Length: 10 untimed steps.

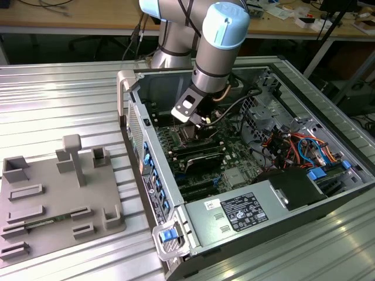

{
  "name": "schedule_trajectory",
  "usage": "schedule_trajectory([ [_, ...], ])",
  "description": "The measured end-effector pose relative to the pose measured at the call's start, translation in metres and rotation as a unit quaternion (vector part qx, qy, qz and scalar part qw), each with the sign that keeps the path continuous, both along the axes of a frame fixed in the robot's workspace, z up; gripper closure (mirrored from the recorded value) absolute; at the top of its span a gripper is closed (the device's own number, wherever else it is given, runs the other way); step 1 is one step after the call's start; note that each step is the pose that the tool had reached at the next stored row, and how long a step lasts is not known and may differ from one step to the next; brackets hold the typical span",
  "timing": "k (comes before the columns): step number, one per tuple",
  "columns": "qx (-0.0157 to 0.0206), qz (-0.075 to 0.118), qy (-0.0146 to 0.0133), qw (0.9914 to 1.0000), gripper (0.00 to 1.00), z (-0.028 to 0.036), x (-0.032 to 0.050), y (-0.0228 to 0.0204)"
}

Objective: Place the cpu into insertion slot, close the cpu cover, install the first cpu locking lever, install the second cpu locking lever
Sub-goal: 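Place the cpu into insertion slot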

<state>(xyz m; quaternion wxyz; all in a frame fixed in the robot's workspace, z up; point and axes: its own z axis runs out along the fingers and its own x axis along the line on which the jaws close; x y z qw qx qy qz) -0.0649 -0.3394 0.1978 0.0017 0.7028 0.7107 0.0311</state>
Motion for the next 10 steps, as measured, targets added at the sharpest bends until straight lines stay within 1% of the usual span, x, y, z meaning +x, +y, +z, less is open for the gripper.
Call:
schedule_trajectory([
  [6,-0.0002,-0.004,0.0,0.99999,0.45,-0.0015,0.0,0.0001],
  [10,-0.0007,-0.006,0.0006,0.99998,0.45,-0.0043,-0.0002,0.0001],
])
